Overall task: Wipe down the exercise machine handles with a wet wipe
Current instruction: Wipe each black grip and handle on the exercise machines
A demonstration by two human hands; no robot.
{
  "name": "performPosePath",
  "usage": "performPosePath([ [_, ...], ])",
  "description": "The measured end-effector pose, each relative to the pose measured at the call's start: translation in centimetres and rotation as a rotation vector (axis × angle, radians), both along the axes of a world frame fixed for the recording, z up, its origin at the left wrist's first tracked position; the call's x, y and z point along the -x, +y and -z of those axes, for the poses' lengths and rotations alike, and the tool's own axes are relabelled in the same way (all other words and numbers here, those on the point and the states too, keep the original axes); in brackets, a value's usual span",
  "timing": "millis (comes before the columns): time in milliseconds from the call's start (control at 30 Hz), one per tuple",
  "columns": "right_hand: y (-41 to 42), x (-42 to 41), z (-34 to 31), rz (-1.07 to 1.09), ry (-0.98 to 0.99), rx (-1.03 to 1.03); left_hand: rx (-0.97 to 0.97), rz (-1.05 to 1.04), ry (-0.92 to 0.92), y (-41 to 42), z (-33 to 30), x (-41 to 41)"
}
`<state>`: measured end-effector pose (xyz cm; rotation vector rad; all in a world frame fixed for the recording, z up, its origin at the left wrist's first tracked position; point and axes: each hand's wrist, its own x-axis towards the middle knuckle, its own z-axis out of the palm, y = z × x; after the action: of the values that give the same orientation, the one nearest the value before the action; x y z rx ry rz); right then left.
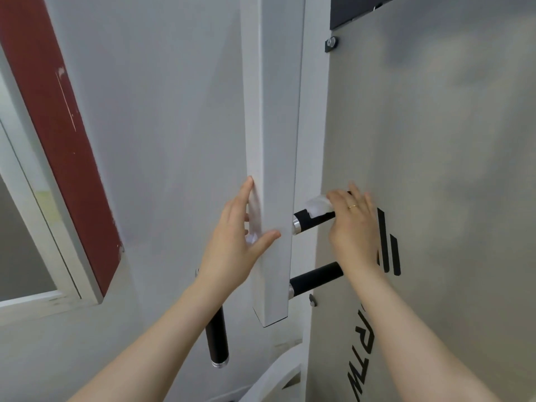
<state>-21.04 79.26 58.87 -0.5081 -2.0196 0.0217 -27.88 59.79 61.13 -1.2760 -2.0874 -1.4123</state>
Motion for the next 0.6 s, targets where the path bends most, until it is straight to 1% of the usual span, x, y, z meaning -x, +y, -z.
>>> performPosePath([
  [33, -0.9, 0.4, 0.1, -0.052, 0.012, -0.045, 0.000, 0.000, -0.007, 0.1, 0.0, 0.0],
  [67, -1.8, 0.8, 0.6, -0.133, -0.005, -0.133, -0.008, -0.003, -0.012, 0.2, 0.0, 0.0],
  [133, -2.8, 0.8, 1.4, -0.281, -0.087, -0.317, -0.027, -0.012, -0.006, 0.1, 0.2, 0.0],
  [167, -2.4, 0.5, 1.3, -0.289, -0.100, -0.349, -0.026, -0.013, -0.001, 0.0, 0.2, 0.0],
  [233, 0.0, -0.1, 0.6, -0.173, -0.070, -0.284, -0.016, -0.007, 0.001, -0.2, 0.2, 0.0],
  [300, 1.7, -0.8, 0.2, -0.029, -0.014, -0.135, -0.006, -0.015, -0.003, 0.0, 0.3, 0.0],
  [333, 1.8, -0.9, 0.3, 0.013, 0.023, -0.090, -0.005, -0.027, 0.001, 0.1, 0.4, 0.0],
  [367, 1.3, -0.6, 0.5, 0.019, 0.067, -0.092, -0.006, -0.037, 0.008, 0.1, 0.5, 0.0],
  [433, -1.0, 0.4, 1.5, -0.085, 0.092, -0.191, -0.019, -0.026, 0.010, 0.3, 0.6, 0.1],
  [500, -2.9, 0.8, 2.5, -0.259, 0.031, -0.306, -0.031, 0.008, -0.009, 0.2, 0.5, 0.3],
  [533, -2.9, 0.7, 2.4, -0.305, 0.000, -0.339, -0.034, 0.018, -0.015, 0.2, 0.4, 0.4],
  [600, -1.4, 0.0, 2.0, -0.320, -0.011, -0.309, -0.027, 0.020, -0.017, 0.1, 0.4, 0.4],
])
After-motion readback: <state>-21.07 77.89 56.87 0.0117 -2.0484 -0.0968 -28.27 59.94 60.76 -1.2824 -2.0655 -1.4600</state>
